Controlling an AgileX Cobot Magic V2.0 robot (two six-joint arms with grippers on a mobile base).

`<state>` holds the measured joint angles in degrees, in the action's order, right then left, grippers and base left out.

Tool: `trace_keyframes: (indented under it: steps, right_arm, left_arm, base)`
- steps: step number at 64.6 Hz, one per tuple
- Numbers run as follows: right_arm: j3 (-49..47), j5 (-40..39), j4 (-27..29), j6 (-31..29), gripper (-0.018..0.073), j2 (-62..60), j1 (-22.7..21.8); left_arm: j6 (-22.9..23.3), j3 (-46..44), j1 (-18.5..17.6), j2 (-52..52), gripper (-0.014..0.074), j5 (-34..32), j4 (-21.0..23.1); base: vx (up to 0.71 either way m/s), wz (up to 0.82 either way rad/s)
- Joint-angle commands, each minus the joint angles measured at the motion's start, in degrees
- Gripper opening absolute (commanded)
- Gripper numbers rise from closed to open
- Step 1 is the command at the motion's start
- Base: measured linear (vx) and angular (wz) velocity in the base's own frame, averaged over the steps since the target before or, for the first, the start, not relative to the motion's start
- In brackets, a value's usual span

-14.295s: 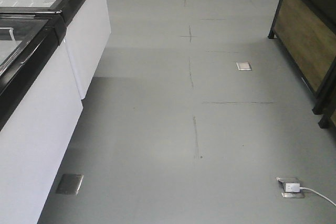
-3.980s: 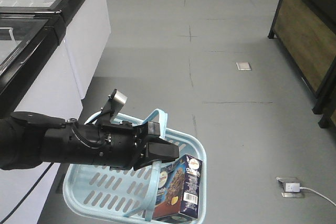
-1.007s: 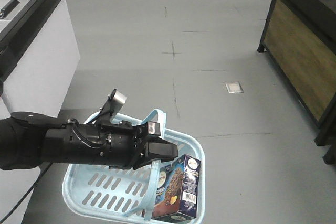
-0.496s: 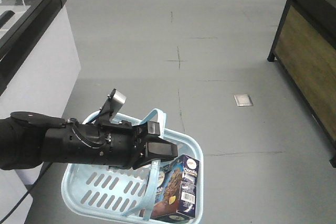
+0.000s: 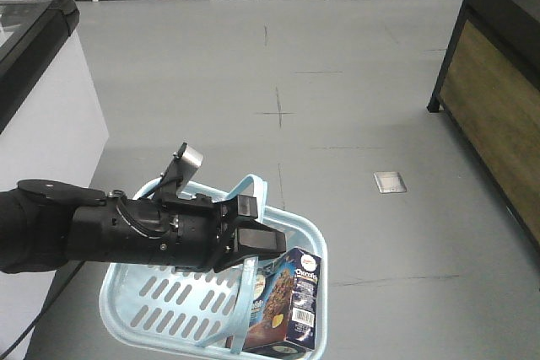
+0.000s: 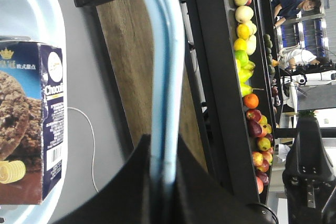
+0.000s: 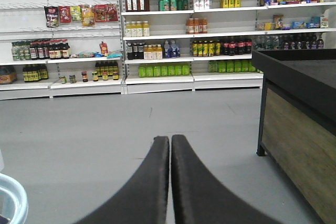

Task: Left arm holds basket, right arm returns cookies
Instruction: 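Hold the basket in the left gripper while driving along the aisle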

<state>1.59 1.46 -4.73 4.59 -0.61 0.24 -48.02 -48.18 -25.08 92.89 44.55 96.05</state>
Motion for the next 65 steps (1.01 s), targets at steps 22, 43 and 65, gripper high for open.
trace_keyframes:
  steps: [22, 43, 65]
  right_arm:
    - [0.18, -4.27, -0.40, -0.21, -0.0008, -0.65, -0.24]
    - [0.18, -4.27, -0.40, -0.21, -0.0008, -0.65, -0.24]
    - [0.18, -4.27, -0.40, -0.21, -0.0008, -0.65, -0.24]
  left_arm:
    - [-0.67, -1.53, -0.20, -2.91, -0.0008, 3.28, 4.15]
    - [-0.67, -1.53, -0.20, -2.91, -0.0008, 3.28, 4.15]
    - [-0.67, -1.53, -0.20, -2.91, -0.0008, 3.28, 4.15]
  base:
    - [0.31, 0.02]
    - [0.31, 0.10]
    - [0.31, 0.07]
